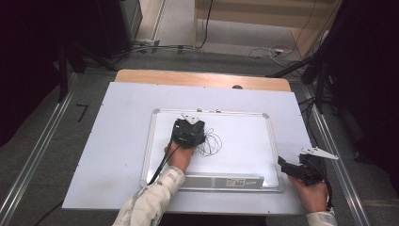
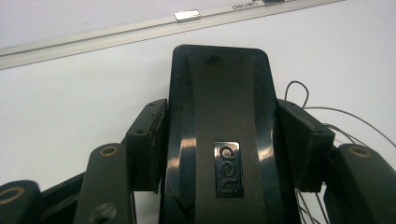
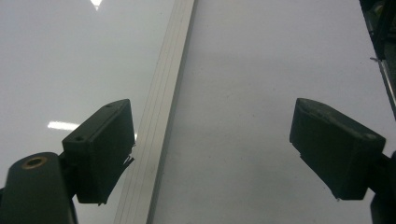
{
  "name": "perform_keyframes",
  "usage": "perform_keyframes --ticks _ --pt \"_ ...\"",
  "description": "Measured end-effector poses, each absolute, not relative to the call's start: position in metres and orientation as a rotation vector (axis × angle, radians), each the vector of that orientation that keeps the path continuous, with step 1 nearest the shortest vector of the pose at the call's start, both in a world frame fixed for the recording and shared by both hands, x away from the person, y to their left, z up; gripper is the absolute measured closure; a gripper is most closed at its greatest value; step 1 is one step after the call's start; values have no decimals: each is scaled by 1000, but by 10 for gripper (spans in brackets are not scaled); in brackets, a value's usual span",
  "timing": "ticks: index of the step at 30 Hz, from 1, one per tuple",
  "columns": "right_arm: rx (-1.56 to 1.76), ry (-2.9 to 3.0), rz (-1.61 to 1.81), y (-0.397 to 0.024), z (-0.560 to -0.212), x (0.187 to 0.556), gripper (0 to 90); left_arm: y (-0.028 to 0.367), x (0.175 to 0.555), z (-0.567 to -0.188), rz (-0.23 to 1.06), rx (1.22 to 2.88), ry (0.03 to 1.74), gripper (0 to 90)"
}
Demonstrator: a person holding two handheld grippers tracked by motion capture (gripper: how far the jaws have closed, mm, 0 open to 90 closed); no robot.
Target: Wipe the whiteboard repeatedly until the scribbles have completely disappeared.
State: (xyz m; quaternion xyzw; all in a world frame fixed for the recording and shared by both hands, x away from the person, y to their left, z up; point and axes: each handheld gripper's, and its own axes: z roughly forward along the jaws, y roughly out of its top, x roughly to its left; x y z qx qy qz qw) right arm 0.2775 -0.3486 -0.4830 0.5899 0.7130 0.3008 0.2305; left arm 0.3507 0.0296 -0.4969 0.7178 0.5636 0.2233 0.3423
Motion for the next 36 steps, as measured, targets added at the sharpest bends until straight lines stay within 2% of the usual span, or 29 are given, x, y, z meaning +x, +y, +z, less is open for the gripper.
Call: perform_keyframes --ticks 36 --pt "1621 1960 827 -348 -482 278 127 -1 351 -496 549 1930 1384 401"
